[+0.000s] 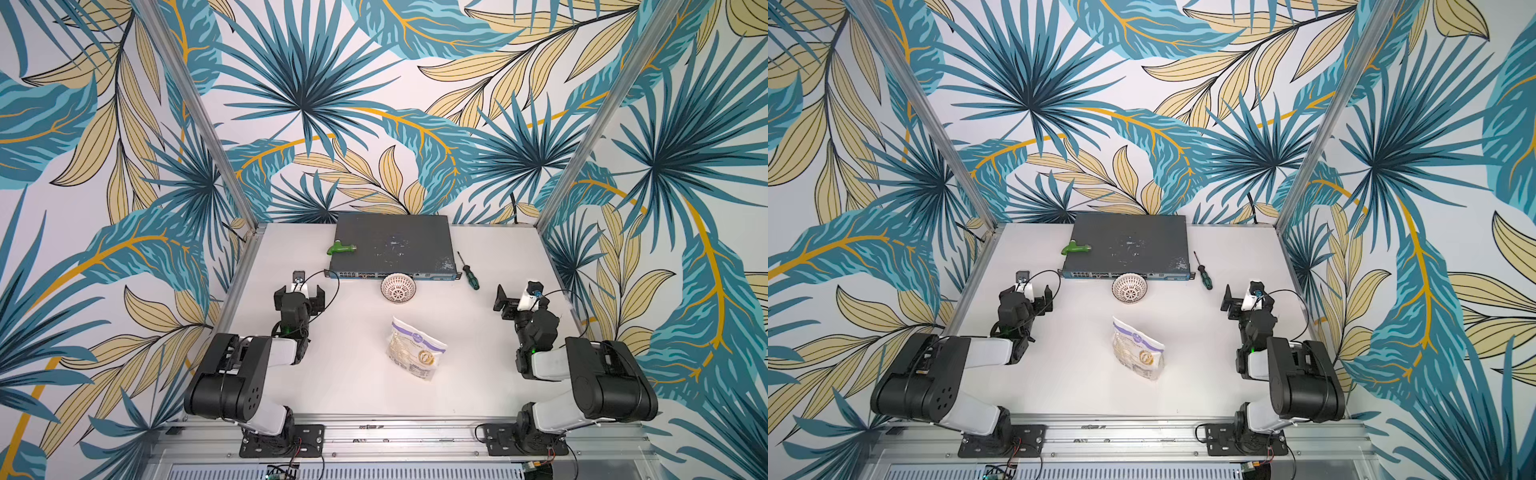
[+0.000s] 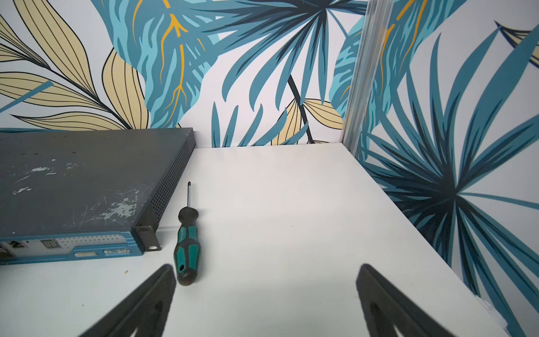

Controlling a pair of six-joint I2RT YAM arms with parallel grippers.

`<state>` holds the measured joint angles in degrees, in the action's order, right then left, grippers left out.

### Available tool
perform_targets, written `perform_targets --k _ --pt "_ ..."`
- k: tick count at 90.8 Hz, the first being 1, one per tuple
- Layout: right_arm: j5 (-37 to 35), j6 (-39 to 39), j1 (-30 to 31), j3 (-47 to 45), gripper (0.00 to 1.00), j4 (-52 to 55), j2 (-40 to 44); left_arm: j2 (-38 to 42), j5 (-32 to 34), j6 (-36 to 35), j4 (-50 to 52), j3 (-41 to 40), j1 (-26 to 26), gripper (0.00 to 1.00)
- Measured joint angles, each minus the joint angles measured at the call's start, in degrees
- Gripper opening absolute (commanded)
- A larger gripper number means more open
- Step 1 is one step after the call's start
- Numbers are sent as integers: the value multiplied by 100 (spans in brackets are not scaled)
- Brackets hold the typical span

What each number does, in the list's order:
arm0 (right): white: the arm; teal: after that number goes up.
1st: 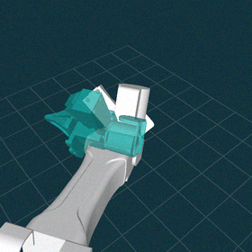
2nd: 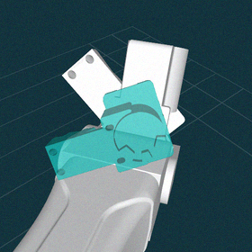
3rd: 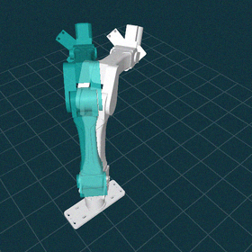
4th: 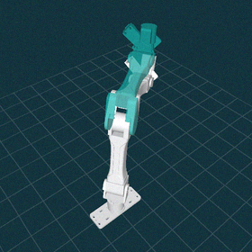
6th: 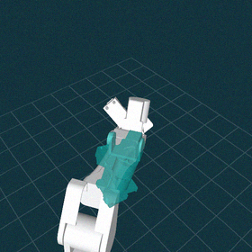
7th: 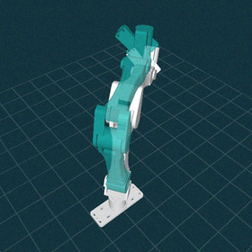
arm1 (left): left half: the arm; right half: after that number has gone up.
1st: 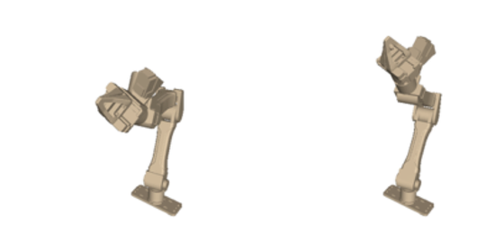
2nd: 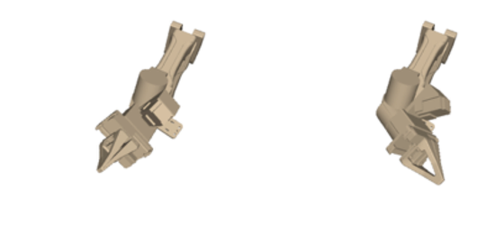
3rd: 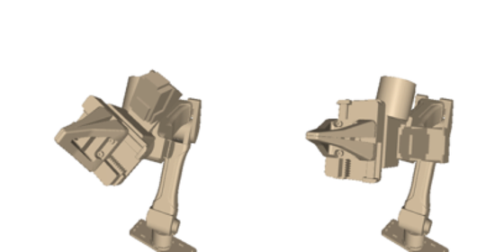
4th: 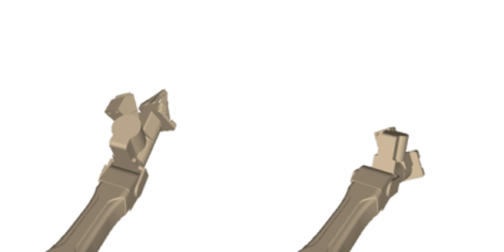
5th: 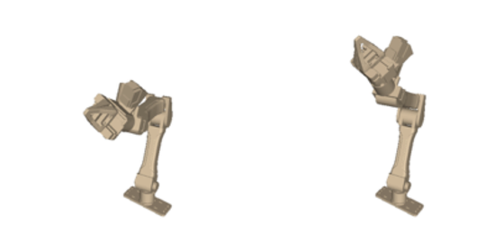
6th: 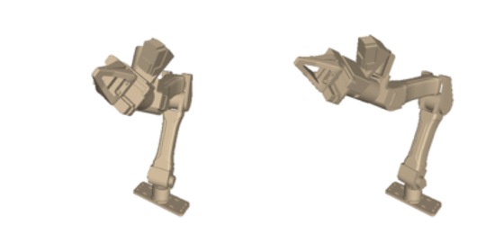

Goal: Pour the oats into the breakfast bowl
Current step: Adjust the oats bag at the center of the board.

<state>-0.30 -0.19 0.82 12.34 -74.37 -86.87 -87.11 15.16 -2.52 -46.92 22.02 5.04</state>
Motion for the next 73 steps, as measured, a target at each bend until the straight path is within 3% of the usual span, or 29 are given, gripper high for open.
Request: perform_targets --k 54,60,73 --pt "-7 2 2 -9 99 17 50 4 2 2 4 0 0 100" --pt "-92 -24 24 -70 100 291 468 149 66 50 402 116 0 100" --pt "-472 -426 44 26 100 1714 2444 1102 702 758 2664 1261 0 100"
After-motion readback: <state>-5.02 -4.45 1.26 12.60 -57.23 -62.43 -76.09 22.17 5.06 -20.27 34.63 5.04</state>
